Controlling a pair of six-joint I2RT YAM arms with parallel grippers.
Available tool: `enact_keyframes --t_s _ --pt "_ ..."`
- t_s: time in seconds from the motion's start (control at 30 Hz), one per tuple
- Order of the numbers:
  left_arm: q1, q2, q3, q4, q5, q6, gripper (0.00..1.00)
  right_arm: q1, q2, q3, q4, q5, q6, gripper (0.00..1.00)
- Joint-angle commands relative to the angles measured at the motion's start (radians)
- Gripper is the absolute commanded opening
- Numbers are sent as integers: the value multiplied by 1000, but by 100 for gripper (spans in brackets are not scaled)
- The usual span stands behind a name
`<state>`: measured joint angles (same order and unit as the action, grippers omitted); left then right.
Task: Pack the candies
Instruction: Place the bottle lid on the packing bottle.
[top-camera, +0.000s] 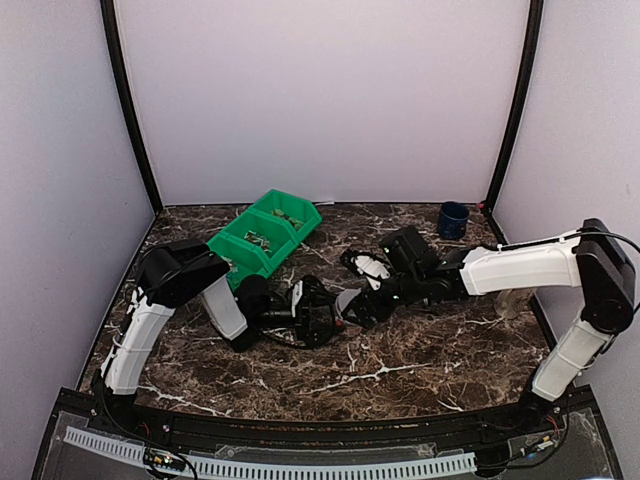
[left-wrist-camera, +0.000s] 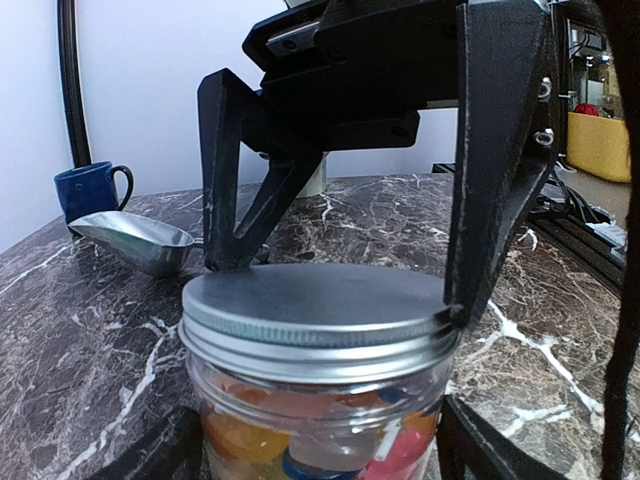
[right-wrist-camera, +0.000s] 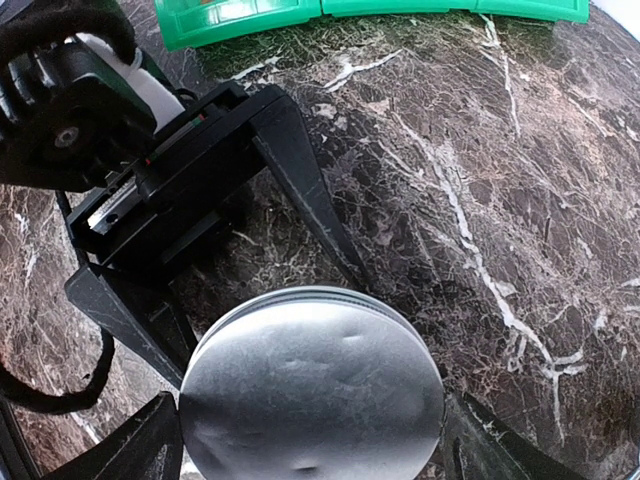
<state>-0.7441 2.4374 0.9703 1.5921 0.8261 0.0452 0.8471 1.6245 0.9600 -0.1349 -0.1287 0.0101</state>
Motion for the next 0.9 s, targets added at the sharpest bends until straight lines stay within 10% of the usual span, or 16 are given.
enact_keyframes --t_s 0.0,0.47,0.87 --pt "-8 91 -27 -74 -5 5 82 7 -7 -20 38 21 45 87" --pt "-8 81 -39 -75 -41 20 82 7 61 60 -44 36 47 87" --pt "-8 64 -67 -63 -163 46 82 16 69 63 -23 172 363 88"
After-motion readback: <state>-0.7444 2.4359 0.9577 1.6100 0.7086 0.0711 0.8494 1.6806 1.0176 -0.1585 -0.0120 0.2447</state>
